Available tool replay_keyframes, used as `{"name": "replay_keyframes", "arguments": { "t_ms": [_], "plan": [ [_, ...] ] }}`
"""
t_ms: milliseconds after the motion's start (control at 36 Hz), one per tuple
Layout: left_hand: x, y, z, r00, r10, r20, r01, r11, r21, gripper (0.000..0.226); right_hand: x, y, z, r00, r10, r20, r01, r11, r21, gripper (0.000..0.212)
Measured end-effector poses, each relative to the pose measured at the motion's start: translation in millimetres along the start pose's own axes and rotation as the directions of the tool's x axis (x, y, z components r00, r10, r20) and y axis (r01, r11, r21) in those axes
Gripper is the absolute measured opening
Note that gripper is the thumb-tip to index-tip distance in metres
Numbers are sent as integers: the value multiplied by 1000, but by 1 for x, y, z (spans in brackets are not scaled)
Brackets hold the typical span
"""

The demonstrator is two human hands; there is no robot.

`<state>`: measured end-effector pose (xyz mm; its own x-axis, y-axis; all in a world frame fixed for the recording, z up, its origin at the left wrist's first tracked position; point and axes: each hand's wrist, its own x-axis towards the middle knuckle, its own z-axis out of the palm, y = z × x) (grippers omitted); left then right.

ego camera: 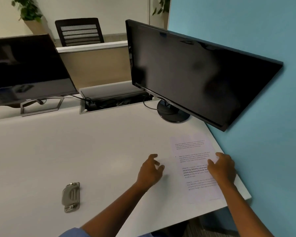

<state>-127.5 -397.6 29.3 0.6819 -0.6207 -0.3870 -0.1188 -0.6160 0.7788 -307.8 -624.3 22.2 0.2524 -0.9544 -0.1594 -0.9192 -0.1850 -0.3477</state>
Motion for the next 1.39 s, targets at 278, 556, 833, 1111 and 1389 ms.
{"name": "replay_keyframes", "arguments": {
  "t_ms": [278,556,833,1111,1389],
  "plan": [
    [-29,-63,-79,957,134,-259,-142,990,-12,53,-80,-107,44,948,-316,45,299,929,220,39],
    [-72,-135,-184,852,29,-523,-92,991,-95,39,-207,-226,105,784,-473,403,232,824,516,33],
    [-109,-198,-240,815,-234,-530,99,958,-270,38,-296,-290,148,590,-428,684,-50,827,560,24],
    [-122,-220,-251,883,-270,-385,153,939,-308,18,-317,-304,168,613,-369,699,-117,832,542,25],
    [-125,-227,-256,915,-208,-345,107,952,-288,26,-321,-304,170,617,-314,721,-189,831,523,21]
  ]
}}
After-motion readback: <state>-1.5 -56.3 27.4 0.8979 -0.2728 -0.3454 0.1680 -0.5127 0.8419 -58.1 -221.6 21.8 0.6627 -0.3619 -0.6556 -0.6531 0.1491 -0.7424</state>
